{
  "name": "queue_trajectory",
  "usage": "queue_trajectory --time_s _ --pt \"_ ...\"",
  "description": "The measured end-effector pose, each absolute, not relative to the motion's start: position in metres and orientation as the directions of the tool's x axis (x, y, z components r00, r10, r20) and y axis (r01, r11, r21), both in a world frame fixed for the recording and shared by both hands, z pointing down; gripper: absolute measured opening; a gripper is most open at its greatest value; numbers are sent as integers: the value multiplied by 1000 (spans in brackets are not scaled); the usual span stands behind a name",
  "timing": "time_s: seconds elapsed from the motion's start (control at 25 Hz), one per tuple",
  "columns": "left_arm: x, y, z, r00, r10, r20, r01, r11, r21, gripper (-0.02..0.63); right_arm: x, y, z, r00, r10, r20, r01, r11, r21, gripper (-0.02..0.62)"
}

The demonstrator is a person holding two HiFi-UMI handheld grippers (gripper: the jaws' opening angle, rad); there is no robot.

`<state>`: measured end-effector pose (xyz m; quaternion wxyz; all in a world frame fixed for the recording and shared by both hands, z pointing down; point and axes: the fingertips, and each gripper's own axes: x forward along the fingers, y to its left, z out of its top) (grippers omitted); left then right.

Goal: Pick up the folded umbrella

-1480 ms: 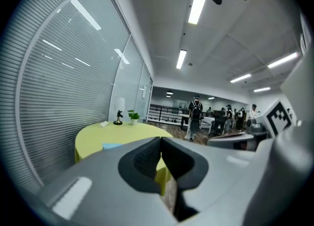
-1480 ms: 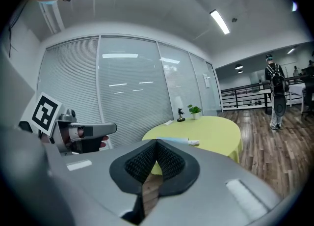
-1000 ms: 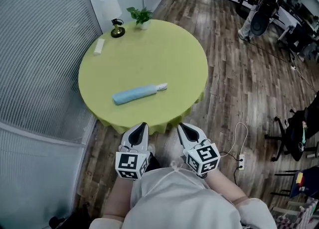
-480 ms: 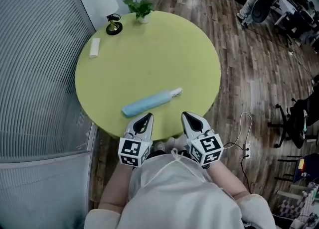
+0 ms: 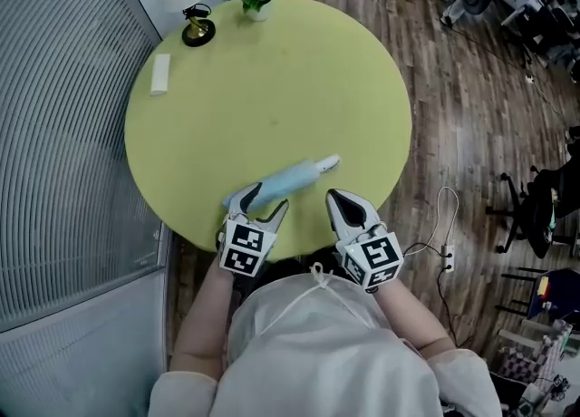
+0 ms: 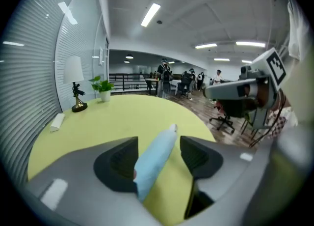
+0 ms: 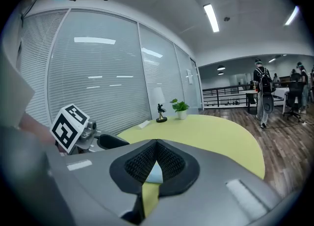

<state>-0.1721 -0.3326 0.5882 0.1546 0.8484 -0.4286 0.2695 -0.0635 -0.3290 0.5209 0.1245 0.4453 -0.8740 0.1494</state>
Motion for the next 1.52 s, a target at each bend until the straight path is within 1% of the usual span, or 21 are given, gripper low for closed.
queue_trajectory --time_s 0.08,0.2,0.32,0.44,0.56,0.68,0.76,0.92,1.04,1.2,1.32,1.52 --pt "-171 -341 607 473 -594 651 -782 -623 1 285 -64 -335 531 -572 -733 369 -813 566 -137 0" --pt "-167 -358 633 454 -521 723 -724 -688 -42 375 -62 -345 545 -566 -721 400 -815 564 -136 0" --pt "-158 -369 660 424 -429 798 -653 -755 -59 409 -58 -353 558 -562 -708 427 -816 559 -147 0" --pt "-151 -374 684 379 -345 858 -590 -805 -63 399 -55 -361 568 -565 -693 447 -814 558 -163 0" --pt "-143 -374 708 339 -243 909 -531 -847 -29 395 -53 -370 578 -571 -677 464 -809 561 -178 0" --pt "-139 -376 729 303 -152 941 -484 -875 14 374 -52 -382 585 -582 -660 476 -802 564 -198 0" --pt "-138 -376 739 283 -113 953 -469 -882 35 335 -51 -388 589 -591 -649 479 -795 570 -208 0" --pt "-137 -382 745 290 -52 956 -473 -876 96 330 -46 -403 594 -600 -636 485 -787 578 -216 0" --pt "-137 -383 746 290 -43 956 -472 -875 104 338 -44 -412 596 -602 -633 486 -786 576 -224 0" --pt "-136 -384 752 266 -88 960 -479 -876 53 352 -41 -419 599 -599 -637 485 -790 569 -229 0" --pt "-139 -386 753 275 -94 957 -483 -874 53 346 -41 -421 598 -594 -644 483 -795 562 -229 0" --pt "-137 -381 749 252 -101 963 -487 -873 36 329 -34 -409 589 -585 -655 478 -802 557 -218 0"
